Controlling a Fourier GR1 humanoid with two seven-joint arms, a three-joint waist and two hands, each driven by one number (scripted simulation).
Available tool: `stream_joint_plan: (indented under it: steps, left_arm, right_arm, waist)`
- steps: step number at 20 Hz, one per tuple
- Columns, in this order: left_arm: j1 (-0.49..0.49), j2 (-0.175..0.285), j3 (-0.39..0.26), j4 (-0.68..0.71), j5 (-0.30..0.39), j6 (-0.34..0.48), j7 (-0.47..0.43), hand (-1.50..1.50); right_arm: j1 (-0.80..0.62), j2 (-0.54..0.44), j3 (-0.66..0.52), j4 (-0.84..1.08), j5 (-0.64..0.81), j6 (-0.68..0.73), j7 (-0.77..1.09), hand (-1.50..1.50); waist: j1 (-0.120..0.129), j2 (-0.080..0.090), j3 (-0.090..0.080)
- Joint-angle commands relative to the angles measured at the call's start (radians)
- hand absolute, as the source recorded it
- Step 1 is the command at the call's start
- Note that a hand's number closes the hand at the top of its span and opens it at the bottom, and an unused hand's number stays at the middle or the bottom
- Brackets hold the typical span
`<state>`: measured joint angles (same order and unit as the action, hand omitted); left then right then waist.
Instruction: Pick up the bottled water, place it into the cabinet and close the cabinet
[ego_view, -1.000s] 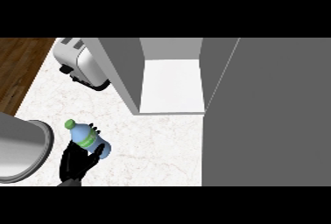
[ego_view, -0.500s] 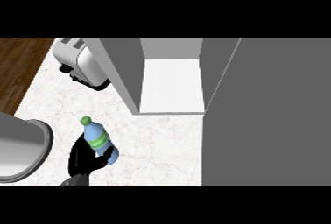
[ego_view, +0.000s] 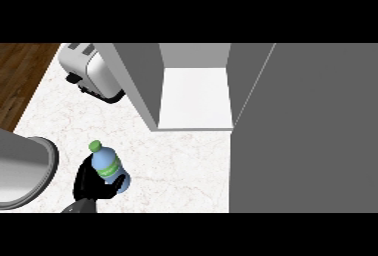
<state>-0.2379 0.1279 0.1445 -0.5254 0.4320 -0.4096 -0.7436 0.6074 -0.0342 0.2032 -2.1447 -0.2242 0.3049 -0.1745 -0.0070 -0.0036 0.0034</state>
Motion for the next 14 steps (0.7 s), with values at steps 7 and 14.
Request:
stream_joint_plan:
  steps: [7, 14]
  left_arm:
    - [0.028, 0.037, 0.026, -0.020, 0.071, -0.165, 0.074, 1.50]
    - [0.174, 0.001, -0.032, -0.443, 0.134, -0.012, 0.331, 1.50]
  right_arm:
    - [-0.006, -0.002, -0.015, 0.058, -0.004, 0.016, -0.061, -1.50]
    - [-0.004, -0.038, -0.028, -0.028, -0.050, 0.006, 0.030, -1.50]
  waist:
    - [-0.001, 0.003, -0.004]
    - [0.010, 0.000, -0.002]
